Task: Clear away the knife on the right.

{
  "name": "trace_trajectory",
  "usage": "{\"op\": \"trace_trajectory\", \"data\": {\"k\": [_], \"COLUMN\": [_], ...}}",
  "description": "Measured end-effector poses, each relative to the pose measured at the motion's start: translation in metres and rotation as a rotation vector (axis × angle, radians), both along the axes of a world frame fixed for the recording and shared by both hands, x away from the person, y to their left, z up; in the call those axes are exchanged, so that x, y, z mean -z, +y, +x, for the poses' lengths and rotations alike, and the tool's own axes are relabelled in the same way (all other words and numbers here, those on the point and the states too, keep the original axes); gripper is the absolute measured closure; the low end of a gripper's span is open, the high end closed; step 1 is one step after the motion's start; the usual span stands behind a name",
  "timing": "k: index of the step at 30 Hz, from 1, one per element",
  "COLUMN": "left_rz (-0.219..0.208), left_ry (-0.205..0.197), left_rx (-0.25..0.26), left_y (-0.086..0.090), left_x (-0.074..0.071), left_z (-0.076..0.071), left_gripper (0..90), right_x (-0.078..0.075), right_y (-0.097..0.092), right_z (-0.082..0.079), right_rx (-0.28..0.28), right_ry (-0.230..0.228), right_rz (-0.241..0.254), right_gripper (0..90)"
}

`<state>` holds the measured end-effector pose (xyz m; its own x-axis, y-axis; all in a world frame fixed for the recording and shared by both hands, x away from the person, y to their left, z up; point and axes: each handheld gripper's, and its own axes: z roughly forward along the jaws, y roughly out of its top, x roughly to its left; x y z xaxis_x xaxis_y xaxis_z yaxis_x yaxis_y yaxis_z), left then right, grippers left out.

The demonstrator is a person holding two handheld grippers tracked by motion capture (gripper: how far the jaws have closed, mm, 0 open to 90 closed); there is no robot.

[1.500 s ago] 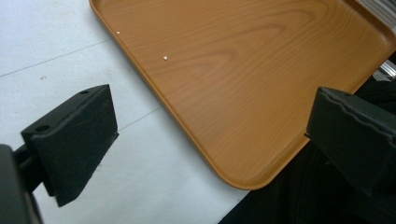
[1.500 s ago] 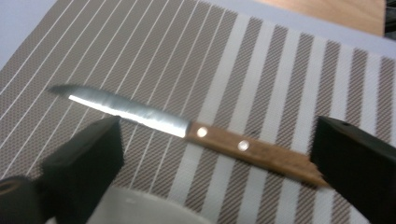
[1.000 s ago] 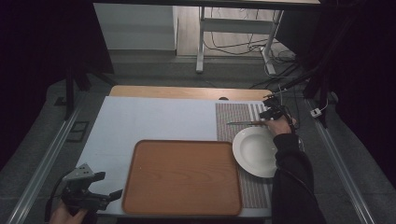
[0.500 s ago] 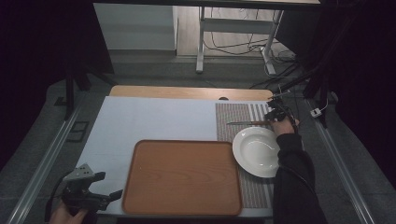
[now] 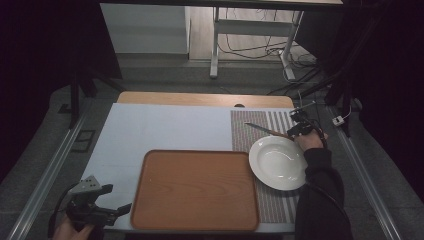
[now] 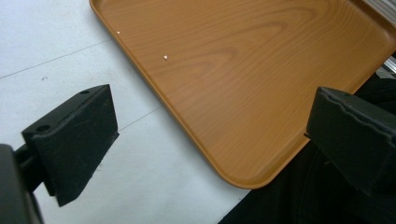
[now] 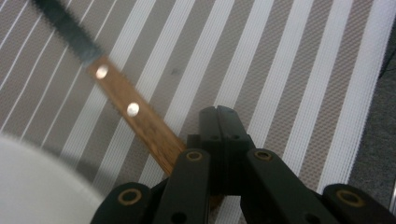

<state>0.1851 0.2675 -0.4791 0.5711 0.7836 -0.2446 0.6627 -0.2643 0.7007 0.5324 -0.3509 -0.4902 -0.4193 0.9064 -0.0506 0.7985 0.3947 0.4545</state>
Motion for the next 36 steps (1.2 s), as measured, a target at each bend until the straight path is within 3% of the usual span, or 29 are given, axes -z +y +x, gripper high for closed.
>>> {"op": "trace_trajectory", "data": {"k": [5, 7, 8, 10, 12, 14, 17, 19, 23, 24, 32, 36], "left_rz": [0.007, 0.009, 0.01, 0.014, 0.012, 0.011, 0.013, 0.013, 0.011, 0.011, 0.01, 0.008], "left_ry": [-0.002, -0.002, -0.004, -0.003, -0.003, -0.002, -0.003, -0.002, -0.003, -0.003, -0.003, -0.003], "left_rx": [0.003, 0.005, 0.005, 0.005, 0.006, 0.006, 0.005, 0.006, 0.005, 0.005, 0.005, 0.004], "left_y": [-0.001, -0.001, -0.001, -0.002, -0.001, -0.001, -0.002, -0.002, -0.001, -0.001, -0.001, -0.001], "left_x": [0.0, 0.0, 0.0, 0.0, 0.0, 0.0, 0.0, 0.0, 0.0, 0.0, 0.0, 0.0], "left_z": [0.001, 0.001, 0.001, 0.001, 0.001, 0.001, 0.001, 0.001, 0.001, 0.001, 0.001, 0.0], "left_gripper": [2.2, 2.2, 2.3, 2.3, 2.3, 2.3, 2.3, 2.3, 2.3, 2.3, 2.3, 2.3], "right_x": [-0.001, -0.002, -0.004, -0.01, -0.017, -0.021, -0.023, -0.023, -0.019, -0.018, -0.008, 0.005], "right_y": [0.0, 0.0, 0.0, -0.003, -0.004, -0.002, 0.005, 0.012, 0.028, 0.032, 0.058, 0.06], "right_z": [-0.011, -0.013, -0.014, -0.013, -0.013, -0.012, -0.008, -0.006, -0.002, -0.001, 0.007, 0.013], "right_rx": [-0.039, -0.042, -0.038, -0.019, 0.011, 0.007, 0.011, -0.001, -0.017, -0.03, -0.046, -0.057], "right_ry": [0.05, 0.056, 0.037, -0.01, -0.055, -0.079, -0.062, -0.066, -0.041, -0.034, -0.021, 0.039], "right_rz": [0.026, 0.012, 0.0, 0.035, 0.072, 0.101, 0.119, 0.112, 0.119, 0.111, 0.034, 0.034], "right_gripper": [89.6, 89.5, 89.5, 85.7, 76.8, 62.1, 39.3, 31.3, 3.0, 0.0, 0.0, 1.0]}}
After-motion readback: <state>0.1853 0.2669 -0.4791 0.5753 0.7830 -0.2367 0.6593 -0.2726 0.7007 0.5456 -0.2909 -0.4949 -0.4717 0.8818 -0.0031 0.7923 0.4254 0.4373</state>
